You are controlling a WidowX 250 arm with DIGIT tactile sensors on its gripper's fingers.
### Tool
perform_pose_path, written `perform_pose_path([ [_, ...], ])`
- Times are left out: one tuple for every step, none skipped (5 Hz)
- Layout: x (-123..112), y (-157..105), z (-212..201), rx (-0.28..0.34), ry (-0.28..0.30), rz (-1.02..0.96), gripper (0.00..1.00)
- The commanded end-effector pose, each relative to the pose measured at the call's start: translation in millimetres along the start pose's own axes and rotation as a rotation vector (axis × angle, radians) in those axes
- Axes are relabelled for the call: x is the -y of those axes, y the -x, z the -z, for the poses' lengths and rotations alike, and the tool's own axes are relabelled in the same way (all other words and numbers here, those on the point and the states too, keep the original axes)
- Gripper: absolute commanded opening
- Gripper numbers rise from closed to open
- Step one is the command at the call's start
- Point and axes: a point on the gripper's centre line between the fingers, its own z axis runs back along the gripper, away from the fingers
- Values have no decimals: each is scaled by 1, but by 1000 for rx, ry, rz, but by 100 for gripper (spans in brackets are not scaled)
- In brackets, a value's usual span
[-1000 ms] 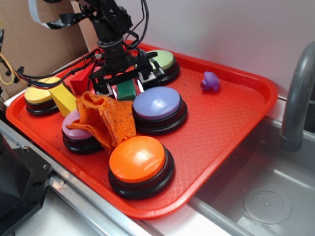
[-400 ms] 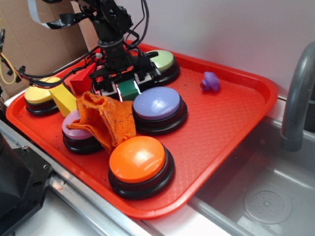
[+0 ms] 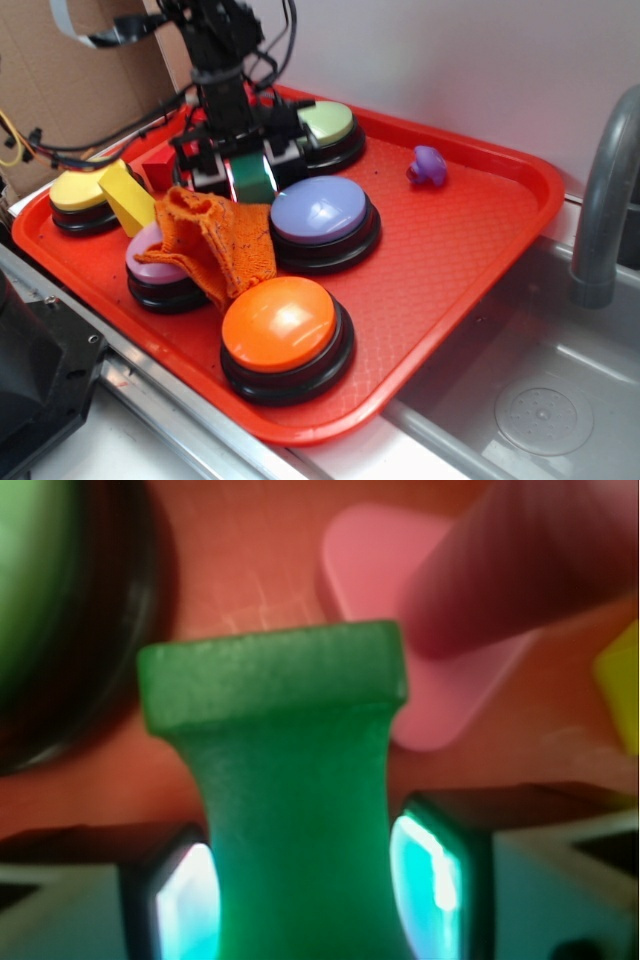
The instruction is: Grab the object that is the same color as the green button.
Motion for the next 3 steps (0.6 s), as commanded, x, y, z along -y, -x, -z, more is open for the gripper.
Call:
perform_pose_path([
  [-3,-3,-102,87,28,387,0],
  [-12,7,-125,102,31,570,0],
  [-17,18,-140,63,-22,784,0],
])
